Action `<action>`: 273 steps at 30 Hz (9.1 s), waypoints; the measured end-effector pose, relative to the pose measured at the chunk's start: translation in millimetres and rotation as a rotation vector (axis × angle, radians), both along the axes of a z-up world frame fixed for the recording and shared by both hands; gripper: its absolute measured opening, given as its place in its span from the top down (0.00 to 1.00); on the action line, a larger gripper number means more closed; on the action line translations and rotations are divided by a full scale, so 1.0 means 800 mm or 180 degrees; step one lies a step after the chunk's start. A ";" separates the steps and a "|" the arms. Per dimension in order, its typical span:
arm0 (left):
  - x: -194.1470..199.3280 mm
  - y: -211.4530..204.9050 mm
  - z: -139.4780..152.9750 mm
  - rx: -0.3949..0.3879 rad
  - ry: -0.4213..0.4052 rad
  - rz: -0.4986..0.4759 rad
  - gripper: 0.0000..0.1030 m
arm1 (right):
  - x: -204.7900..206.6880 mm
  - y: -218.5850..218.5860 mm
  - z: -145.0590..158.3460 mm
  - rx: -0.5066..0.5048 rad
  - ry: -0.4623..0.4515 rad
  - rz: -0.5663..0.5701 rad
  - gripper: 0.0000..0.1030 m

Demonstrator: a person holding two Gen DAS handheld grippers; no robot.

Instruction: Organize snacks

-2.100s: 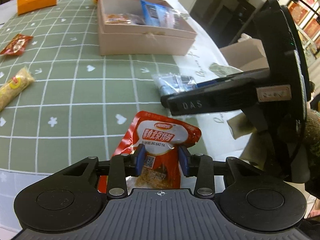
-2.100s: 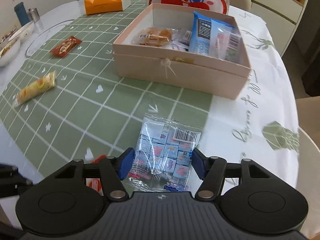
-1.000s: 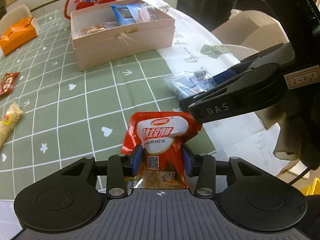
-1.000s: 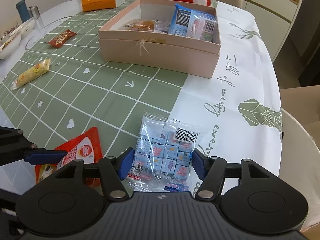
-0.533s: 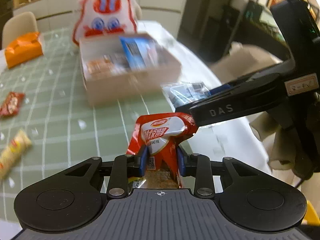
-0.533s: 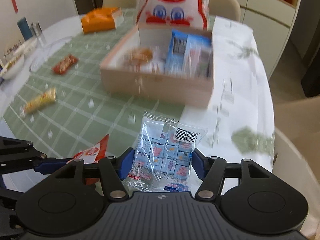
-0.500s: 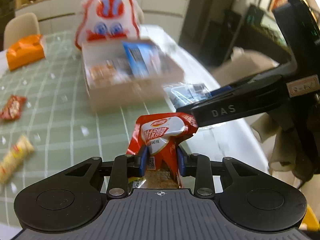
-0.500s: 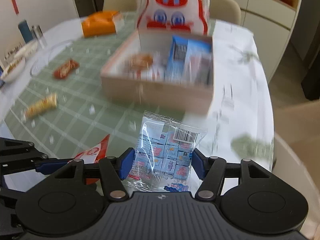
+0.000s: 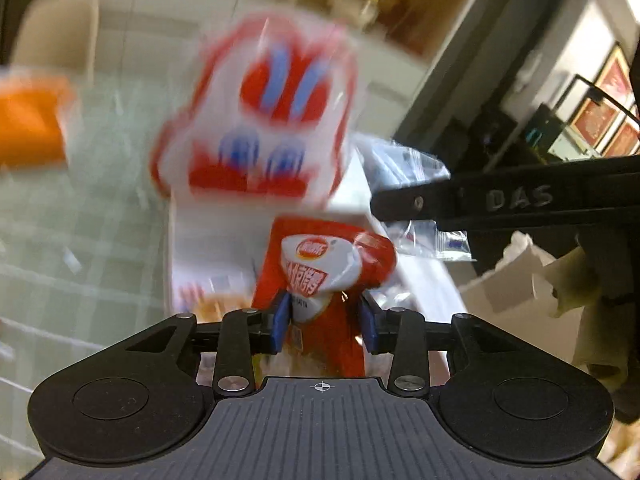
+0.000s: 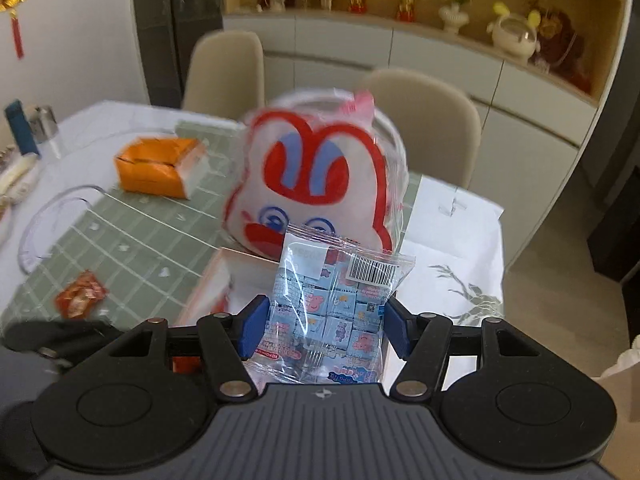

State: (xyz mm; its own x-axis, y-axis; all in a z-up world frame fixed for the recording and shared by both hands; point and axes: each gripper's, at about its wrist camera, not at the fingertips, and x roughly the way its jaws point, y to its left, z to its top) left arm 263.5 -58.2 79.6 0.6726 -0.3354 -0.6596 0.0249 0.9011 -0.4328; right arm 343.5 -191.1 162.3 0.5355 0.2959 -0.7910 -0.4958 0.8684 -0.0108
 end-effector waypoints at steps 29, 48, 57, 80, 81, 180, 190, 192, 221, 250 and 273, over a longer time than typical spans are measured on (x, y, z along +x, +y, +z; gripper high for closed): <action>-0.035 0.120 0.017 0.0558 -0.0029 0.0029 0.56 | -0.091 -0.004 -0.029 0.0020 0.0304 -0.0466 0.35; -0.100 0.299 -0.066 0.0774 0.0234 0.0164 0.60 | -0.229 0.279 -0.140 0.0193 0.0548 0.0299 0.35; -0.194 0.327 -0.071 -0.0023 0.0242 0.0388 0.65 | -0.200 0.285 -0.133 0.0153 0.0557 0.0362 0.32; -0.223 0.206 -0.063 0.0402 0.0387 -0.0709 0.66 | -0.234 0.206 -0.126 -0.0117 0.0479 0.0139 0.62; -0.223 0.196 -0.064 0.0399 0.0389 -0.0754 0.66 | -0.239 0.191 -0.127 -0.0175 0.0453 0.0096 0.62; -0.287 -0.017 -0.055 0.0582 0.0874 0.0129 0.63 | -0.224 -0.028 -0.170 0.0012 0.0203 -0.0082 0.27; -0.282 -0.032 -0.054 0.0798 0.0896 0.0071 0.63 | -0.256 -0.074 -0.156 -0.0080 0.0334 0.0118 0.69; -0.283 -0.033 -0.054 0.0831 0.0896 0.0066 0.63 | -0.254 -0.082 -0.153 0.0028 0.0458 -0.0019 0.50; -0.290 -0.021 -0.055 0.0613 0.0884 0.0106 0.63 | -0.214 -0.047 -0.168 0.0414 0.0459 -0.1214 0.04; -0.248 -0.048 0.005 0.0287 0.0663 -0.0177 0.68 | -0.250 -0.106 -0.081 0.0172 0.0110 0.0014 0.27; 0.082 0.015 -0.020 0.0411 0.0487 -0.0053 0.65 | -0.035 -0.035 -0.116 0.0312 0.0088 0.0098 0.23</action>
